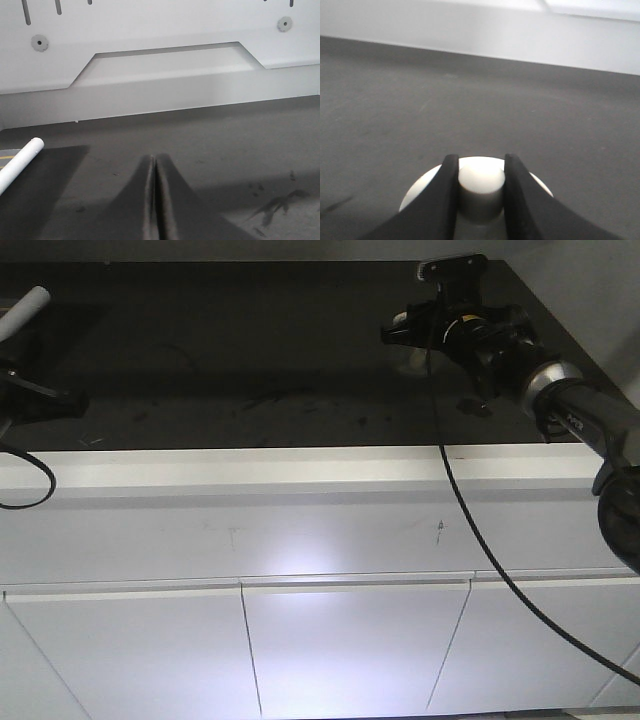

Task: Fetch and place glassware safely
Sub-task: 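Lift the jar and pull it toward the robot with the right gripper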

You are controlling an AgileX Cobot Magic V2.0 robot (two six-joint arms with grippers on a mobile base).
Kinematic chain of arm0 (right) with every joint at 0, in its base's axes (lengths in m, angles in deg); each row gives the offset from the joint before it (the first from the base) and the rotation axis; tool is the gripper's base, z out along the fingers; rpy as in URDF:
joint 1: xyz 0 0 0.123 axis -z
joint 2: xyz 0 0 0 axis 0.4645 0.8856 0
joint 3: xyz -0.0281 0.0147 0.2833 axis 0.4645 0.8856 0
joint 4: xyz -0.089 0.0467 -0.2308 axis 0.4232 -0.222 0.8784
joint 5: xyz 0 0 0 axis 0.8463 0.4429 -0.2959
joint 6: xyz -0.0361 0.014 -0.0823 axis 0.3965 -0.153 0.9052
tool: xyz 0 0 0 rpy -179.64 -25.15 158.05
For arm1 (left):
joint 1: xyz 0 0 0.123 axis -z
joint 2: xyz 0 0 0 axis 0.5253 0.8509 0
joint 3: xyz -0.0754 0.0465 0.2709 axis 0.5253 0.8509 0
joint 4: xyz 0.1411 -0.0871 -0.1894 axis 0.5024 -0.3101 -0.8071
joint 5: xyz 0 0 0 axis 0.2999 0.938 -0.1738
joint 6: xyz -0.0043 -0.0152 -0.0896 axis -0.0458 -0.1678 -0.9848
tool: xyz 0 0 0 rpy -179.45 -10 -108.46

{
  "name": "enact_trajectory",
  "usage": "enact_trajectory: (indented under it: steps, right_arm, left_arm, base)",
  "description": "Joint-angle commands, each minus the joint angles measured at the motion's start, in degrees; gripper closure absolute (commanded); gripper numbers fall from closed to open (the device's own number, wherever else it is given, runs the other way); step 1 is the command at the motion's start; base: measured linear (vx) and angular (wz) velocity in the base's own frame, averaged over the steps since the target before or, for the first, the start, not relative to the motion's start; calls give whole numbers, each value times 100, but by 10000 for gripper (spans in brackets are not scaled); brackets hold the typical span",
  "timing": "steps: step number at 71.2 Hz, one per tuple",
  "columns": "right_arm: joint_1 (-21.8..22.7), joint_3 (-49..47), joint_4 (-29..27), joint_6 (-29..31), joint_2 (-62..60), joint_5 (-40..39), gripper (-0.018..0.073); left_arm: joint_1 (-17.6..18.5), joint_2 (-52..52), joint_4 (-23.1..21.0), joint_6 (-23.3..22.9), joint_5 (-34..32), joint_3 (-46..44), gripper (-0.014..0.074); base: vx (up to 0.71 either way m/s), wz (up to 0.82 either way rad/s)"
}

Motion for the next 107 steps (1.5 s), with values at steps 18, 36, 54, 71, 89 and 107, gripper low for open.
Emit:
enact_trajectory:
  steps: [18,36,54,71,89,107]
  right_arm:
    - [-300,175,-26,-40,-923,-43,564]
    - [-289,1707,1,-17,-1974,-391,564]
    - [-289,3234,-18,-43,-3229,-964,561]
    - [-289,4383,-242,-59,-4326,-1346,560]
    - [-289,5542,-282,-53,-5491,-1498,560]
    - [-289,6502,-282,-42,-6523,-1532,560]
  left_arm:
    - [36,-221,-39,-14,-430,-146,603]
    - [36,-221,-39,-19,-435,-146,603]
    - [36,-221,-39,-24,-448,-146,603]
    - [36,-221,-39,-35,-447,-146,603]
    - [36,-221,-39,-74,-425,-146,603]
    - [36,-221,-39,-96,-362,-146,603]
  base:
    - [0,0]
    - [0,0]
    - [0,0]
    - [0,0]
    - [0,0]
    - [0,0]
